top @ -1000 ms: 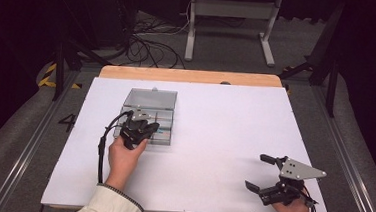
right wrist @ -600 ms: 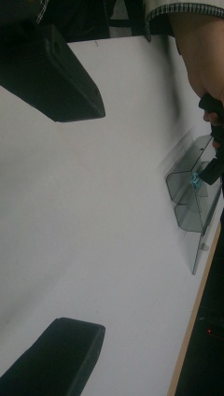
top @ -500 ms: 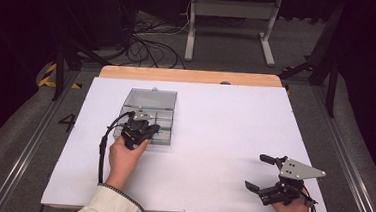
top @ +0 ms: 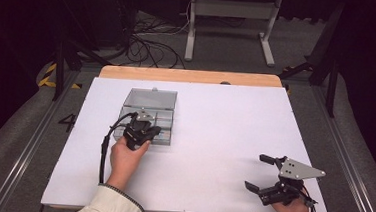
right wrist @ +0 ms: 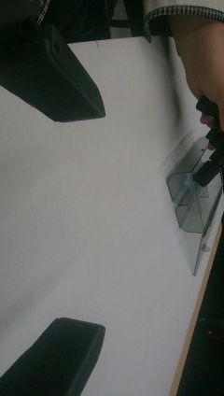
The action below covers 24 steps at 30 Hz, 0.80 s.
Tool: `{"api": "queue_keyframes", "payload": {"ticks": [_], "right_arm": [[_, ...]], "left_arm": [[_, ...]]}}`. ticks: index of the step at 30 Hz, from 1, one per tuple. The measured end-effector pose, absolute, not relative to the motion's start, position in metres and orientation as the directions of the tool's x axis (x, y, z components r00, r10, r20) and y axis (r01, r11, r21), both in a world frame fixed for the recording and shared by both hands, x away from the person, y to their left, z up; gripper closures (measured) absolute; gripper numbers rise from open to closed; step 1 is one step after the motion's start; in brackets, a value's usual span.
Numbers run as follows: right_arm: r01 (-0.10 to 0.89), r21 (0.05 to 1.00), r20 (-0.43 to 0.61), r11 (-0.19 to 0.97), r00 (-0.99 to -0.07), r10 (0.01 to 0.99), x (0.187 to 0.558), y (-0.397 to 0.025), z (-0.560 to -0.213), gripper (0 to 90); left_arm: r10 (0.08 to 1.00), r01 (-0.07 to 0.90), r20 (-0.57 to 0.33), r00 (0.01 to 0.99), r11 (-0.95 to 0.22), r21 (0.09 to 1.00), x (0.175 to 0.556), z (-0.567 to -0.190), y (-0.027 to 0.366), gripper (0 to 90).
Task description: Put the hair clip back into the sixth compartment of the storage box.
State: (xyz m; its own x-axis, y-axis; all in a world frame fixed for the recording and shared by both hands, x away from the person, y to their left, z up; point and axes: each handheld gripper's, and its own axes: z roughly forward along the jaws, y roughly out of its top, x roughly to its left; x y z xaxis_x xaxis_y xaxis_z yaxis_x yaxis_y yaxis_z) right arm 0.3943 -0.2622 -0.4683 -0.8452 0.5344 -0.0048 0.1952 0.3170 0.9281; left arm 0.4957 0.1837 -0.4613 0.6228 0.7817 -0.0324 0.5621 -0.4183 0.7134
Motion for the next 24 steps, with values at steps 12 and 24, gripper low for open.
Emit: {"api": "queue_keyframes", "payload": {"ticks": [12,24], "right_arm": [[0.196,0.928,-0.003,0.318,-0.847,0.532,0.394,-0.262,-0.468,0.8],[0.193,0.928,-0.006,0.318,-0.847,0.532,0.394,-0.263,-0.468,0.8]], "left_arm": [[0.783,0.561,-0.027,0.622,-0.421,0.713,0.495,-0.461,0.183,82.3],[0.772,0.510,-0.016,0.635,-0.404,0.759,0.484,-0.448,0.182,68.9]]}}
